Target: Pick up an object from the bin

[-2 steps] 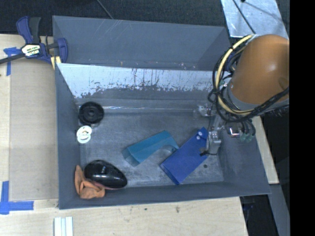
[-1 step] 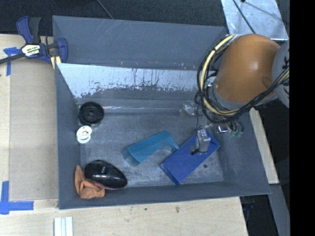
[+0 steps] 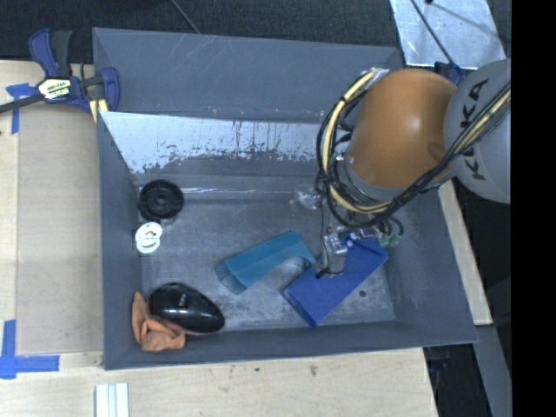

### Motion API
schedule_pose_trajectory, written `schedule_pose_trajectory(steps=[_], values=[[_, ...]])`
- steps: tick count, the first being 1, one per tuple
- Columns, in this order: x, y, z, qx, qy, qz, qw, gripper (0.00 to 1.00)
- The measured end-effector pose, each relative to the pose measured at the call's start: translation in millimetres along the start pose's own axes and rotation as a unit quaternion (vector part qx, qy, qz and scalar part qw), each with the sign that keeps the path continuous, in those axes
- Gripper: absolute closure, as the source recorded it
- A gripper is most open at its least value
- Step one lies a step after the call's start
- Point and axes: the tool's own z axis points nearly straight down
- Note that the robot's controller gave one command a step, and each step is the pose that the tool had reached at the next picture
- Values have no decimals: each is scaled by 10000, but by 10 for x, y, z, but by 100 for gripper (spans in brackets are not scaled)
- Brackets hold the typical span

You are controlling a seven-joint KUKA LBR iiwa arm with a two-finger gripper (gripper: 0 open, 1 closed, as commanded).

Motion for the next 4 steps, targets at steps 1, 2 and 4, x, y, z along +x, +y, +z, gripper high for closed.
schedule_pose_trajectory(steps=[1,2,4], values=[[256,100,208,-2,-4,643,9979,0],[267,145,323,0,4,-540,9985,0],[153,204,852,-1,-5,-150,9999,0]])
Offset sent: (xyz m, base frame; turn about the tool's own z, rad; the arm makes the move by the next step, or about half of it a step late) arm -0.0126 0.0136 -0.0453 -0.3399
